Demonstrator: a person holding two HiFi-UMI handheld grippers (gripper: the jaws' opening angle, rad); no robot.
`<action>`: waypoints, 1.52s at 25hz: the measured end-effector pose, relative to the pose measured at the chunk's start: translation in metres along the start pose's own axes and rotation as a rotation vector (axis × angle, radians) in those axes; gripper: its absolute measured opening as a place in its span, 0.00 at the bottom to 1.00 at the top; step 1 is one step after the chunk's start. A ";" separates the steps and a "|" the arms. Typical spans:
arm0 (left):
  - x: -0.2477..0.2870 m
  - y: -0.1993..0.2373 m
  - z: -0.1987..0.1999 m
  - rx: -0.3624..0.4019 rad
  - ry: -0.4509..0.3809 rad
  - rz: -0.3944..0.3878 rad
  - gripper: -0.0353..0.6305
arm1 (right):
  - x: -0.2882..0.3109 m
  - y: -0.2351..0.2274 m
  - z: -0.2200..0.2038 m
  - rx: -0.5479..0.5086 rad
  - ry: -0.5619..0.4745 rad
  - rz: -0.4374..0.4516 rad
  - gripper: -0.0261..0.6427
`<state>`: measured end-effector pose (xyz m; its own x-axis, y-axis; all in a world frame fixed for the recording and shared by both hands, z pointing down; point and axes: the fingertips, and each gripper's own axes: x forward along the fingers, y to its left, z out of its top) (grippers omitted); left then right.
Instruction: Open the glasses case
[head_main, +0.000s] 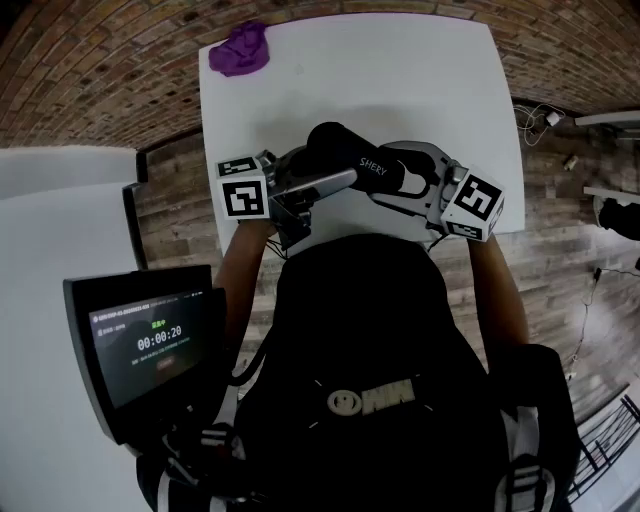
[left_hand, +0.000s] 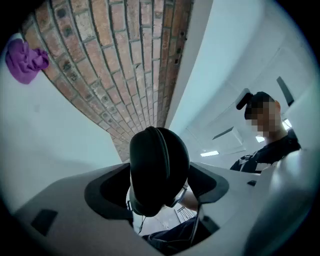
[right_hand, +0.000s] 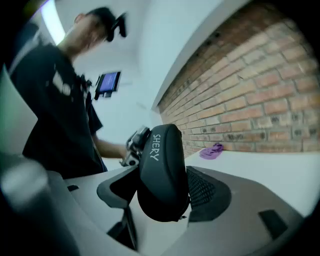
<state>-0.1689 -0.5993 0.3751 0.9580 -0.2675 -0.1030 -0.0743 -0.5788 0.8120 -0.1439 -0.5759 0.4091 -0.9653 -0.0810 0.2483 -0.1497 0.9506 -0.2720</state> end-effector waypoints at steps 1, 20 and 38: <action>0.001 -0.004 0.004 0.017 -0.018 -0.012 0.59 | -0.006 0.000 0.004 0.131 -0.081 0.040 0.49; -0.027 0.058 0.038 0.016 -0.215 0.418 0.14 | -0.062 -0.030 0.036 0.623 -0.578 0.085 0.49; -0.019 0.061 0.034 0.032 -0.192 0.501 0.14 | 0.006 -0.045 0.025 0.080 -0.035 -0.373 0.49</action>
<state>-0.2008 -0.6552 0.4070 0.7357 -0.6510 0.1869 -0.5203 -0.3666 0.7713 -0.1483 -0.6264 0.3991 -0.8477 -0.4286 0.3125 -0.5071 0.8276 -0.2406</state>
